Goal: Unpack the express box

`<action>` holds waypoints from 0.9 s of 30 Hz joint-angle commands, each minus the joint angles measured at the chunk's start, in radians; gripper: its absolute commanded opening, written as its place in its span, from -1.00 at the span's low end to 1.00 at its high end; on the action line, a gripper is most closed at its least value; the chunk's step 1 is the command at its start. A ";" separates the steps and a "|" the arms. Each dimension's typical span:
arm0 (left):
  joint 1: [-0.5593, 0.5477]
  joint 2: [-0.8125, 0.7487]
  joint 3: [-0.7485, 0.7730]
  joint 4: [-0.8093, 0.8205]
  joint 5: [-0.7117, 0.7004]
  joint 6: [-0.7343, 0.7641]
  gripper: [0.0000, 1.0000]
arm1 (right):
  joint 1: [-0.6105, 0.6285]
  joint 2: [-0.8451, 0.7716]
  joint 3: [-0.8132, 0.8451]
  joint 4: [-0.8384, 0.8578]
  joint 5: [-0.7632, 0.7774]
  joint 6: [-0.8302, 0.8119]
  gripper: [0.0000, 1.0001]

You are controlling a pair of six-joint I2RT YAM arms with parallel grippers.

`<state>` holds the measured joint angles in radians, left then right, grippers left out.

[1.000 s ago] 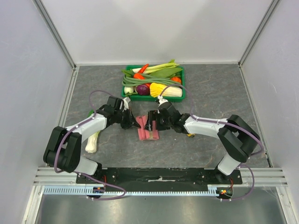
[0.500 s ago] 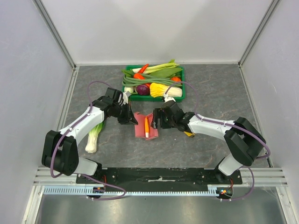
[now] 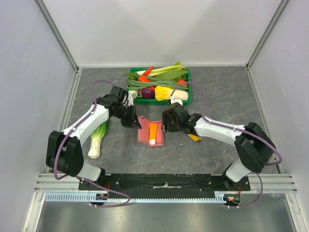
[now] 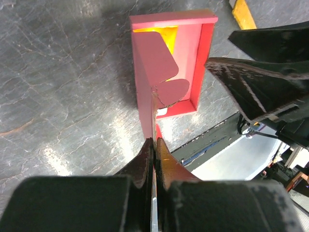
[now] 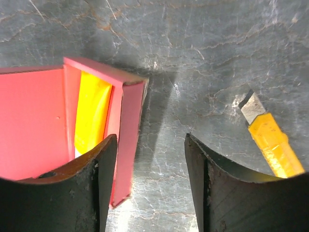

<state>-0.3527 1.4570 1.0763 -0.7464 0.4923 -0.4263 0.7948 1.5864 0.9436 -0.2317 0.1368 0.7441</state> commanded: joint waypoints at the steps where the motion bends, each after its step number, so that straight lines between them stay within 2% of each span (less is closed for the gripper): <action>1: 0.004 0.012 0.030 -0.039 0.014 0.032 -0.96 | 0.032 -0.087 0.090 -0.029 0.090 -0.037 0.35; 2: 0.004 0.013 0.030 -0.039 0.012 0.031 -0.97 | 0.043 -0.095 0.098 -0.028 0.092 -0.048 0.44; 5: 0.004 0.017 0.031 -0.039 0.005 0.024 -0.96 | 0.061 -0.101 0.127 -0.026 0.084 -0.067 0.52; 9: 0.003 0.019 0.030 -0.039 0.012 0.014 -0.97 | 0.092 -0.083 0.144 -0.005 0.061 -0.086 0.51; 16: 0.004 0.013 0.031 -0.039 -0.006 -0.009 -0.97 | 0.086 0.052 0.147 0.034 -0.098 0.015 0.19; 27: 0.004 -0.038 -0.056 0.081 -0.009 -0.152 -0.96 | 0.046 0.147 0.126 0.098 -0.193 0.052 0.03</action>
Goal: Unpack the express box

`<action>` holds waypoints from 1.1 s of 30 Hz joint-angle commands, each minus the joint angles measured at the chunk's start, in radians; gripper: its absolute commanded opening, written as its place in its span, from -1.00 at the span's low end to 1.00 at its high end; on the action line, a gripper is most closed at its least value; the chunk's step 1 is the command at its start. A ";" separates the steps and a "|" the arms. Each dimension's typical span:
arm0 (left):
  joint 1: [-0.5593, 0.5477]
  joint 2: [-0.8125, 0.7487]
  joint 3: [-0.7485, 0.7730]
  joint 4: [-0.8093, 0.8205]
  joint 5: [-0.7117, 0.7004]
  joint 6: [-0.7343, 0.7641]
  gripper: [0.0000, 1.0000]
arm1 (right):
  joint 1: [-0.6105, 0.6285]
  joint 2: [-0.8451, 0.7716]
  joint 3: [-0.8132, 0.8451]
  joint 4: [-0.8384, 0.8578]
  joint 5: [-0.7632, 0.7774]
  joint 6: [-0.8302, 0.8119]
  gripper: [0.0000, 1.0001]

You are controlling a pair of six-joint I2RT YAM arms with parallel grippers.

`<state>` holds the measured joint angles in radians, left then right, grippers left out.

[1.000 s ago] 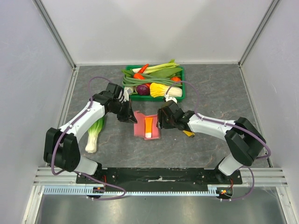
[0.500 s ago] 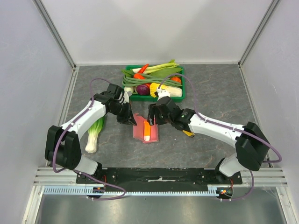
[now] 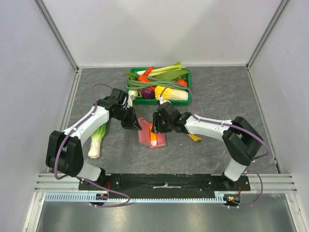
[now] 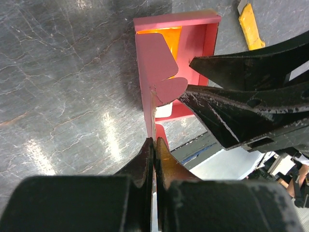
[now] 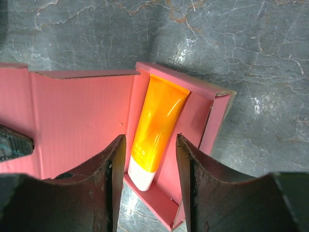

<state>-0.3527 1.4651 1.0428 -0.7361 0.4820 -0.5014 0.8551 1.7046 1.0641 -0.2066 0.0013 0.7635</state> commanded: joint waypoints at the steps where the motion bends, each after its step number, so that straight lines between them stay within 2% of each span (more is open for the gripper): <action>1: 0.004 -0.051 -0.027 0.072 -0.003 -0.080 -0.97 | -0.019 0.033 0.002 0.082 -0.078 0.040 0.03; 13: 0.003 -0.097 -0.079 0.110 -0.014 -0.124 -0.97 | -0.044 0.151 0.068 0.019 -0.178 0.025 0.06; 20: 0.004 -0.098 -0.090 0.121 -0.014 -0.132 -0.97 | -0.044 0.154 0.057 0.122 -0.305 -0.007 -0.05; 22: 0.003 -0.095 -0.089 0.121 -0.016 -0.132 -0.97 | -0.044 0.168 0.060 0.124 -0.314 -0.012 -0.10; 26: 0.004 -0.089 -0.092 0.122 -0.013 -0.131 -0.97 | -0.044 0.188 0.068 0.121 -0.322 -0.021 -0.34; 33: 0.004 -0.095 -0.087 0.110 -0.029 -0.120 -0.97 | -0.041 0.170 0.059 0.110 -0.247 -0.027 -0.70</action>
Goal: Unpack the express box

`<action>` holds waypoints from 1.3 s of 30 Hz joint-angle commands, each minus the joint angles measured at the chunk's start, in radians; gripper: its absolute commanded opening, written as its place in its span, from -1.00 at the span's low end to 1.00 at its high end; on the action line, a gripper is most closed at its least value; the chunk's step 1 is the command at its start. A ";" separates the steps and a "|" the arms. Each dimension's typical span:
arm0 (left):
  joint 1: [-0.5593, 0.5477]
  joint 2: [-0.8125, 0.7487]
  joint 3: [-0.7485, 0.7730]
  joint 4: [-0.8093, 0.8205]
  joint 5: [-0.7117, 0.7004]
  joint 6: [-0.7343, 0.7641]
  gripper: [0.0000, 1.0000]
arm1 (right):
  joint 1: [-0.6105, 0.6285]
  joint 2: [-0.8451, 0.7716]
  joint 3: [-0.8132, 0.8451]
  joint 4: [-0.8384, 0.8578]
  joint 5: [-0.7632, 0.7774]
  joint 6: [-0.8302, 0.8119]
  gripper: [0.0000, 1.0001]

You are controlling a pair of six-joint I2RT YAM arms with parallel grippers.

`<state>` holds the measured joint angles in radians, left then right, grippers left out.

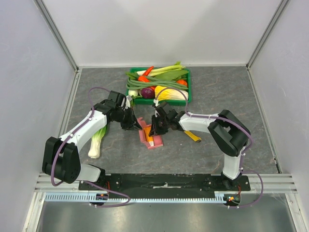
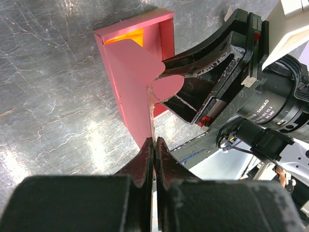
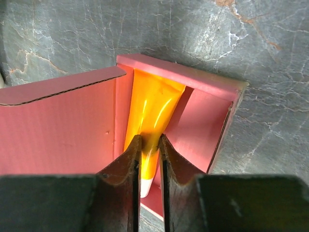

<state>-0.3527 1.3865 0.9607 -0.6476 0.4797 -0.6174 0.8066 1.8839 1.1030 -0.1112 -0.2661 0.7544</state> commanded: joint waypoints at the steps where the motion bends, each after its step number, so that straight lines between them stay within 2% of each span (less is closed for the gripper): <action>1: 0.004 -0.015 0.001 0.019 -0.033 0.005 -0.97 | 0.008 -0.026 0.014 0.019 0.031 -0.020 -0.76; 6: 0.004 -0.026 0.015 -0.011 -0.095 0.036 -0.96 | 0.006 -0.098 -0.008 0.038 0.070 -0.020 -0.99; 16: 0.004 0.002 0.095 -0.106 -0.171 0.128 -0.96 | -0.006 -0.258 -0.060 0.054 0.082 -0.007 -1.00; 28: 0.004 0.020 0.185 -0.199 -0.266 0.222 -0.96 | -0.082 -0.436 -0.160 0.084 0.128 0.054 -1.00; 32: 0.004 0.028 0.210 -0.241 -0.317 0.254 -0.96 | -0.132 -0.448 -0.209 0.058 0.134 0.043 -1.00; 39: 0.006 0.040 0.245 -0.291 -0.345 0.311 -0.96 | -0.145 -0.372 -0.261 0.054 0.166 0.023 -1.00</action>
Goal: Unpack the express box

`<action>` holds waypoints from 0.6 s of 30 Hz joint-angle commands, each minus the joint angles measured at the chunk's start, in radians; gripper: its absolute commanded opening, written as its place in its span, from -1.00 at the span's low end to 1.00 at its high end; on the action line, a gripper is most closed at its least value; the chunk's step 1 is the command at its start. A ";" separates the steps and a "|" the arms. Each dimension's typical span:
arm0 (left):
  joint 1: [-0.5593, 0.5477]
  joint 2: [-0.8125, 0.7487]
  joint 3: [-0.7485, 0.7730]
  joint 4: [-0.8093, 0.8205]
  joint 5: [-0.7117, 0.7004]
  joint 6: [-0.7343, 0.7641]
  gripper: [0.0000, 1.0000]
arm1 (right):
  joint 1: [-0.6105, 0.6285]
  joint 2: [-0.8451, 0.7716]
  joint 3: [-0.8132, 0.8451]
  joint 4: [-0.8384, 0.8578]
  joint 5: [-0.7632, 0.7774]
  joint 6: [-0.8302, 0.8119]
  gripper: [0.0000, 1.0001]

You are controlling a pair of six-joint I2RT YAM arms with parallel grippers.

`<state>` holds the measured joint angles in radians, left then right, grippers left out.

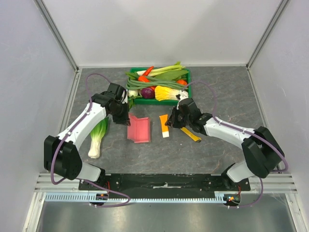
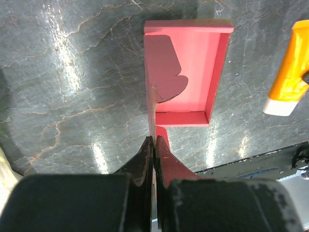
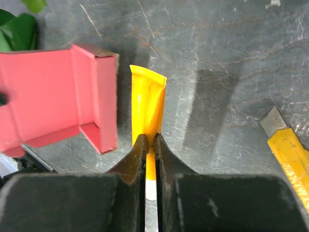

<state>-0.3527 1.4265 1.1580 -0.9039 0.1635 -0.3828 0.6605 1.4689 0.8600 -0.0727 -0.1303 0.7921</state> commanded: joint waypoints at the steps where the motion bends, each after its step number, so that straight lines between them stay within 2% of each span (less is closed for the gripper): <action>1: 0.006 0.005 0.051 -0.039 -0.028 0.078 -0.95 | 0.001 0.056 -0.022 0.017 0.035 -0.014 -1.00; 7: 0.006 0.035 0.051 -0.049 0.011 0.090 -0.75 | 0.001 0.145 -0.035 0.047 0.043 -0.008 -1.00; 11: 0.006 0.034 0.043 -0.029 0.054 0.087 -0.53 | 0.001 0.165 -0.042 0.048 0.061 0.002 -0.85; 14: 0.006 0.019 0.046 -0.017 0.082 0.084 -0.35 | 0.001 0.150 -0.050 0.041 0.063 0.006 -0.55; 15: 0.004 0.015 0.046 -0.013 0.088 0.081 -0.23 | 0.001 0.143 -0.052 0.033 0.066 0.006 -0.36; 18: 0.004 -0.009 0.054 -0.006 0.096 0.081 0.00 | 0.001 0.104 -0.050 0.011 0.084 -0.008 -0.05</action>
<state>-0.3489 1.4628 1.1740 -0.9360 0.2180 -0.3305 0.6617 1.6291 0.8169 -0.0540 -0.0879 0.7956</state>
